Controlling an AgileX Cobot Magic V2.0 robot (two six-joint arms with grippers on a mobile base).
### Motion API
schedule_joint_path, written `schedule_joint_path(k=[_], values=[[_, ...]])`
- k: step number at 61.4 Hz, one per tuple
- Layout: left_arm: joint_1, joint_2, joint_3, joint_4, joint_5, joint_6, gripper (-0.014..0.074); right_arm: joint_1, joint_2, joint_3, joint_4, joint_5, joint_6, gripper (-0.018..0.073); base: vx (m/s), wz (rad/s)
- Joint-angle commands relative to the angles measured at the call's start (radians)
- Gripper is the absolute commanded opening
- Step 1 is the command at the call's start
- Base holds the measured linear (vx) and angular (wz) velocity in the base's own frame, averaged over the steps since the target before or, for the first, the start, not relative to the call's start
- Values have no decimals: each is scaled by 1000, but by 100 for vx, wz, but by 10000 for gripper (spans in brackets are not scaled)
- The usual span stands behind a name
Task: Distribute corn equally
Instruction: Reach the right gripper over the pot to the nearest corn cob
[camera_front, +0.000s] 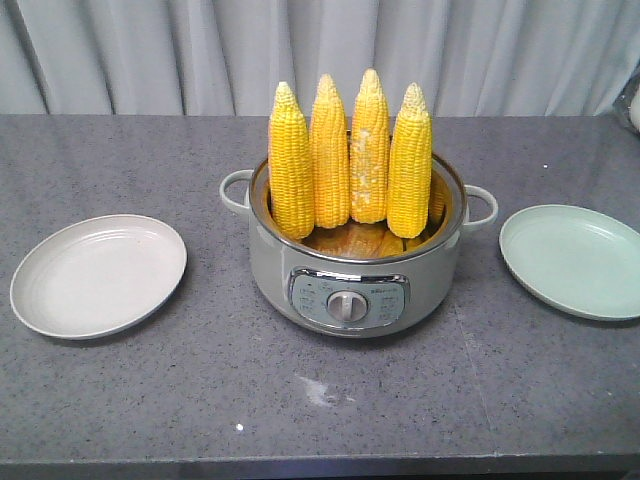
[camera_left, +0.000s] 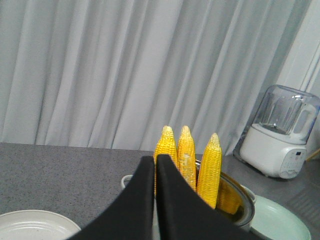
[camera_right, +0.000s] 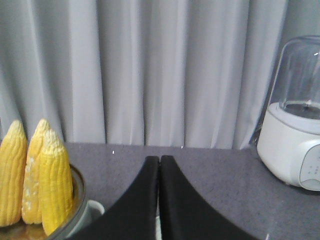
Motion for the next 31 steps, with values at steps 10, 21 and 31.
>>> schedule_joint_path(k=[10, 21, 31], values=[[-7, 196, -161, -31, 18, 77, -7, -2, 153, -158, 545, 237, -645, -1, 0, 0], [-7, 283, -210, -30, 94, 77, -7, -3, 186, -159, 881, 246, -1039, 43, 0, 0], [-7, 304, -213, -29, 102, 113, -7, -3, 208, -159, 1011, 250, -1171, 232, 0, 0]])
